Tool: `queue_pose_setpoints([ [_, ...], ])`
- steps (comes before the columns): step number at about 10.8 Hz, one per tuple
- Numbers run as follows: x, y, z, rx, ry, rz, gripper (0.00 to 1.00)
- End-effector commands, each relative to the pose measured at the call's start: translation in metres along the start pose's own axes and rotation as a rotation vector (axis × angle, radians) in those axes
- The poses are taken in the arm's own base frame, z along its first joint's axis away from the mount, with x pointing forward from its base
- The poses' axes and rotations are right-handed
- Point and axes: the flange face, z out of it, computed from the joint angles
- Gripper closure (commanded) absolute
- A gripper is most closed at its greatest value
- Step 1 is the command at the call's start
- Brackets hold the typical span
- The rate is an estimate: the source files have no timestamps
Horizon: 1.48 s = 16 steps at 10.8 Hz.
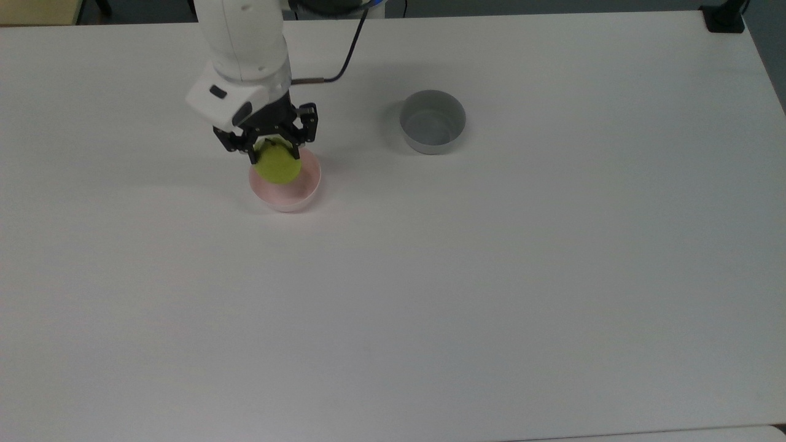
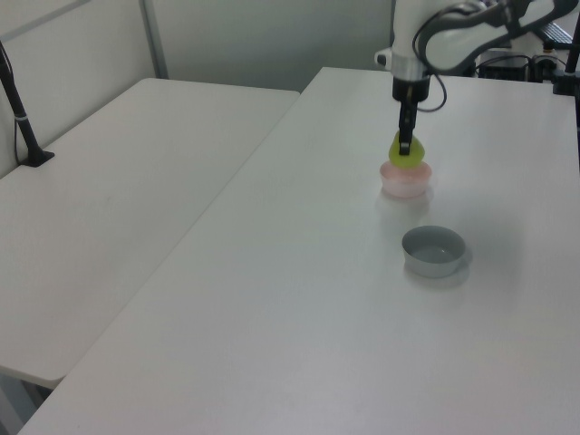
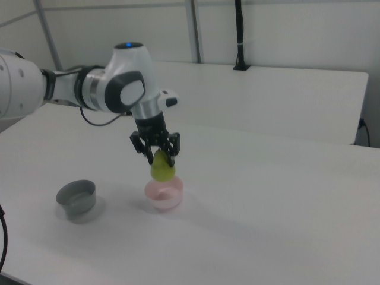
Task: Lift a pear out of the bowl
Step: 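Carry the pear away from the pink bowl and lower it to the table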
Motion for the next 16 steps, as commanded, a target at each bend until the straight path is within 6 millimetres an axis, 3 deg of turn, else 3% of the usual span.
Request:
queue_pose_setpoints([
  [1, -0.012, 0.03, -0.071, 0.001, 0.029, 0.052, 0.94],
  [2, -0.018, 0.046, -0.086, 0.008, 0.05, 0.043, 0.94],
  [4, -0.031, 0.083, -0.097, 0.008, 0.07, 0.035, 0.94],
  [8, -0.076, 0.169, -0.083, 0.006, 0.068, -0.075, 0.94],
  [9, -0.087, 0.196, -0.063, 0.015, 0.083, -0.11, 0.94],
  [10, -0.09, 0.21, -0.047, 0.016, 0.108, -0.112, 0.94],
  [13, -0.081, 0.233, 0.015, 0.008, 0.134, -0.083, 0.94],
  [16, -0.077, 0.248, 0.049, 0.002, 0.16, -0.045, 0.94],
])
